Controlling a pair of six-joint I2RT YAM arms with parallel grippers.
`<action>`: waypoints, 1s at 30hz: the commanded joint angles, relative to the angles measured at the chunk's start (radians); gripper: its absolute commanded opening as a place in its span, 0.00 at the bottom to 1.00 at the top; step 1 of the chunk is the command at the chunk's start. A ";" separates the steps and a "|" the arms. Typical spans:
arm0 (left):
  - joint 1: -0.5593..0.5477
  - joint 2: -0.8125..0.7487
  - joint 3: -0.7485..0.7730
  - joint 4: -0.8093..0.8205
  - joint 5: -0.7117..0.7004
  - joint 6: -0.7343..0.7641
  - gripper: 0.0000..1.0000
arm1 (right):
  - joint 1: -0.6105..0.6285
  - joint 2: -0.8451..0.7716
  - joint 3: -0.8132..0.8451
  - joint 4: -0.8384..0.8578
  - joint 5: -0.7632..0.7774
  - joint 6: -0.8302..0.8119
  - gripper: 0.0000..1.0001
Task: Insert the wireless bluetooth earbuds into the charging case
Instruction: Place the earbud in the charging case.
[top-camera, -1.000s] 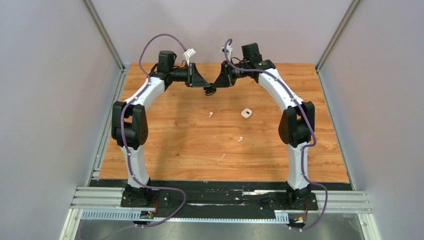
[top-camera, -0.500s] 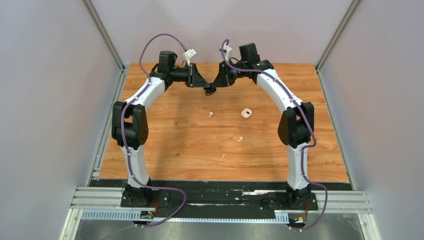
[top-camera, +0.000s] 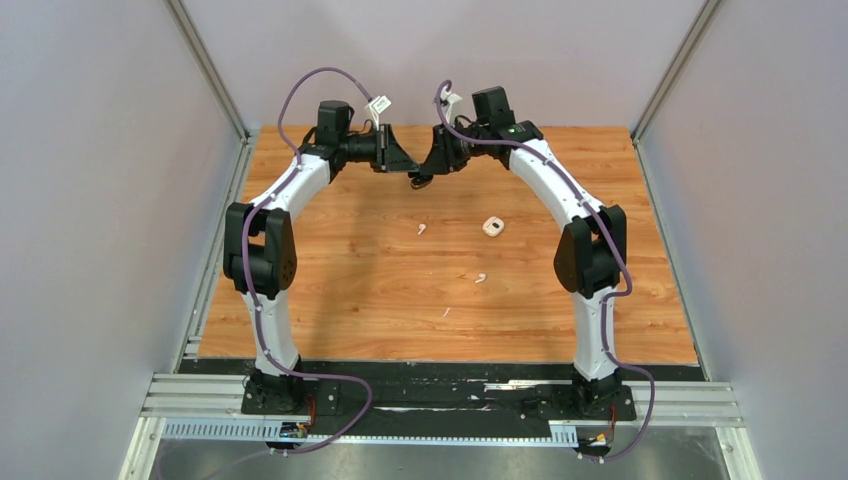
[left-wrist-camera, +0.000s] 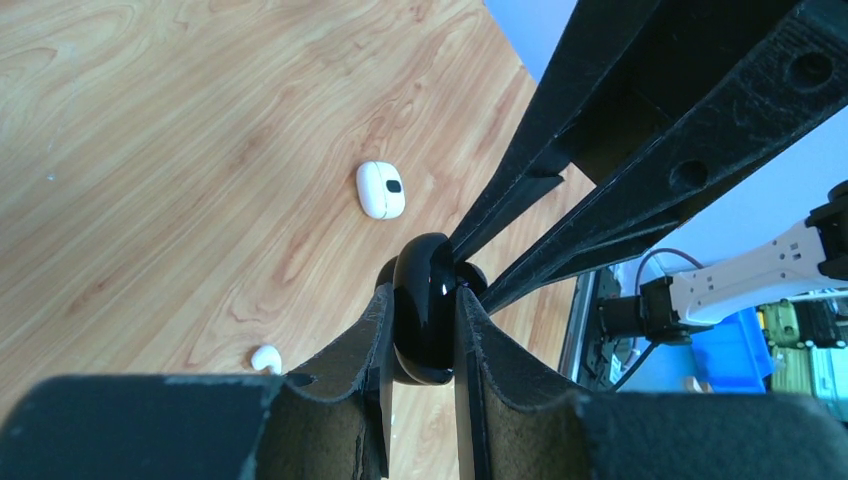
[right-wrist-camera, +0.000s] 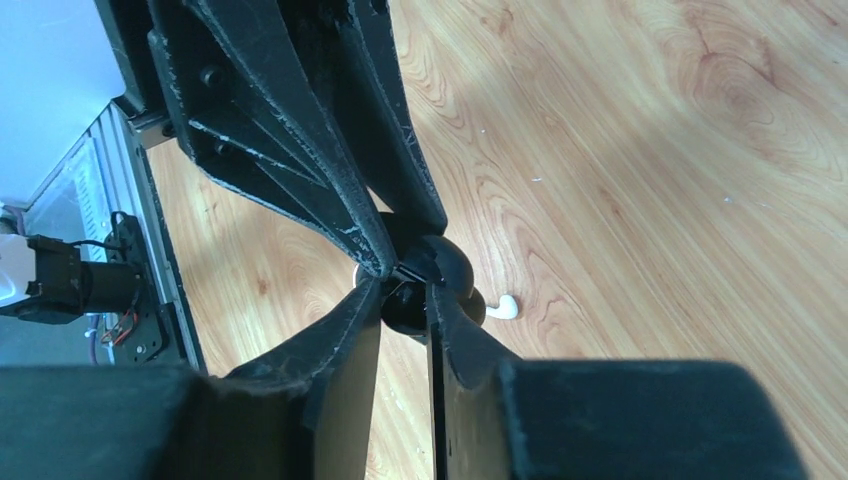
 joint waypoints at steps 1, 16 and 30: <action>-0.009 -0.054 0.020 0.079 0.085 -0.046 0.00 | 0.008 -0.049 -0.001 0.009 0.067 0.012 0.30; -0.007 -0.022 0.027 0.076 0.115 -0.042 0.00 | -0.046 -0.127 0.071 0.010 -0.050 -0.023 0.56; -0.003 -0.024 0.042 0.054 0.135 -0.012 0.00 | -0.056 -0.191 -0.056 -0.020 -0.208 -0.329 0.19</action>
